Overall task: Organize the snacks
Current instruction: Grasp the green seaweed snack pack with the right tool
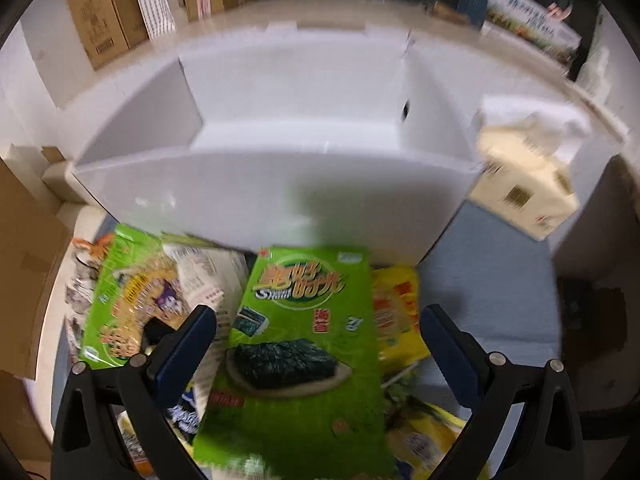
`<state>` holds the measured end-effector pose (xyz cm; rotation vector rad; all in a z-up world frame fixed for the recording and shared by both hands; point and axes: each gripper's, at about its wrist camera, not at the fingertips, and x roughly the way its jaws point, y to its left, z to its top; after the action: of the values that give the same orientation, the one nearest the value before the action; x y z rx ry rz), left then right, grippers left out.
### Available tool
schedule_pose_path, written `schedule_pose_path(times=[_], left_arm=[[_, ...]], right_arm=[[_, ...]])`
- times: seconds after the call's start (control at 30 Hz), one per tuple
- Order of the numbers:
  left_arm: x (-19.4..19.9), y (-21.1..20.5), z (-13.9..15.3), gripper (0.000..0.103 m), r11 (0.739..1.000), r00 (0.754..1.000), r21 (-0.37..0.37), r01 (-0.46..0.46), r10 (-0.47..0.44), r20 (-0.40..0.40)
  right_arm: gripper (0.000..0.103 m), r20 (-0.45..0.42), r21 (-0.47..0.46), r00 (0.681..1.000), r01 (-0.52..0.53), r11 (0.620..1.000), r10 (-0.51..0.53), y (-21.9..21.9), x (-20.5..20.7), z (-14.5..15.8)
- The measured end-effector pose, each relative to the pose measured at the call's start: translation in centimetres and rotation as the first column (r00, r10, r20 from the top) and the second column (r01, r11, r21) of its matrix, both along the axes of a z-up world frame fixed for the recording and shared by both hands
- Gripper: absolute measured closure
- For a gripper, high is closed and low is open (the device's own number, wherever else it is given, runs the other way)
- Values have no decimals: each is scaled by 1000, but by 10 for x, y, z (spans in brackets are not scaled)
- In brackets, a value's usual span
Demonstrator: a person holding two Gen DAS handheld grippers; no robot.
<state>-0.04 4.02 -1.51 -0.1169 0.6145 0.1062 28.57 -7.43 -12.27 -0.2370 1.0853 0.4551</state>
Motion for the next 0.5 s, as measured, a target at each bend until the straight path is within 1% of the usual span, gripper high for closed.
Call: schedule_pose_path(times=[0.03,0.07,0.1,0.17,0.23,0.37,0.4,0.5], left_arm=[[1,0,-1,0,1000,1000,6,3,-3,-10],[2,-1,-1,0,1000,1000,13,3,-3,-18],[2,-1,-2,0,1000,1000,20,2,-2,-25],[2,-1,-3,0,1000,1000,16,6,-5,-29],[3,0,-4,0,1000,999,4,10,-10,-33],[7,-1,-5,0,1000,999,0,10,-10,-52],[9,-1,-5,0,1000,998,-4,13,-14,-54],[16,-5,-5,0,999,998,-18,27,-28,-60]], right_arm=[[7,-12,4,1000,3,1000,-3,0,0,-4],[22,-27,27,1000,12,1000,-12,-3,0,-7],[26,-33,46,999,21,999,-20,-6,0,-6],[31,-24,47,1000,16,999,-15,-9,-3,-4],[33,-10,53,1000,-7,999,8,-11,-7,-1],[39,-7,98,1000,-23,995,24,-20,-12,6],[39,-2,122,1000,-30,992,31,-25,-16,15],[39,68,170,997,-43,985,32,-43,-35,43]])
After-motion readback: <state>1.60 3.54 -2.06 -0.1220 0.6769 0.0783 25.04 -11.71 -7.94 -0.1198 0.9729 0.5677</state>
